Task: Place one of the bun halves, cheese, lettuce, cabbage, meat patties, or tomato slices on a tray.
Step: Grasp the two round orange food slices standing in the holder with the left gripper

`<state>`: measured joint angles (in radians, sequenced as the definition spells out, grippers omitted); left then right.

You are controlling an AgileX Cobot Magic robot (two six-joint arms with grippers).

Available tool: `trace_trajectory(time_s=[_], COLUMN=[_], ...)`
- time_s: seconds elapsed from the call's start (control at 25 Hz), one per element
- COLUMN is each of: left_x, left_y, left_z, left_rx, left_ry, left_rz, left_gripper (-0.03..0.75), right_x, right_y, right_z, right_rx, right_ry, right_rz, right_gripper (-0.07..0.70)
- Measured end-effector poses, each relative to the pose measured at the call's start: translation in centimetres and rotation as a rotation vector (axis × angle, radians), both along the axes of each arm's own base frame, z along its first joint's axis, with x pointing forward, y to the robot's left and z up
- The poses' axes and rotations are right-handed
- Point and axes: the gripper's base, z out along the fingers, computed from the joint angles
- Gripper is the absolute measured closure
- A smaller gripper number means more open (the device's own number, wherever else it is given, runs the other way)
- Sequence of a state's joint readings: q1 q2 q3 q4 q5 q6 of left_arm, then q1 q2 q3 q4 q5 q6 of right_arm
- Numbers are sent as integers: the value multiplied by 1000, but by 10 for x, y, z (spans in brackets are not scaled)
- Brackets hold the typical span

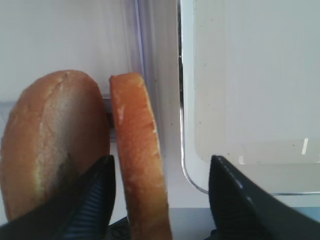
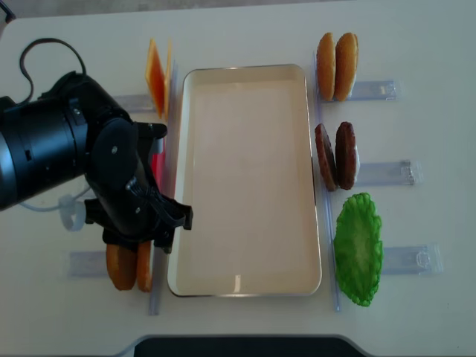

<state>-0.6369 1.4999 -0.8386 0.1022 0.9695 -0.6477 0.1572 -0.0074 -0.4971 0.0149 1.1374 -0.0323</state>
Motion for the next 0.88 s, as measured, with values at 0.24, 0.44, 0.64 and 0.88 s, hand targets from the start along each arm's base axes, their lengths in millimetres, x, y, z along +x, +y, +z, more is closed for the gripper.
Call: trace_trajectory(time_s=[0.24,0.44,0.64,0.88], left_x=[0,0,-2,-2], left_y=[0,0,3,3], left_z=[0,0,0,0], left_rx=[0,4,31,39], left_ry=[1,6,21,25], left_rz=[-12,-12,-26,-34], left_gripper=[285,433,557,575], right_x=[0,0,0,0], right_y=[0,0,0,0], right_z=[0,0,0,0], right_rx=[0,0,0,0], right_ry=[0,0,0,0], right_rz=[0,0,0,0], right_gripper=[262,262,262,262])
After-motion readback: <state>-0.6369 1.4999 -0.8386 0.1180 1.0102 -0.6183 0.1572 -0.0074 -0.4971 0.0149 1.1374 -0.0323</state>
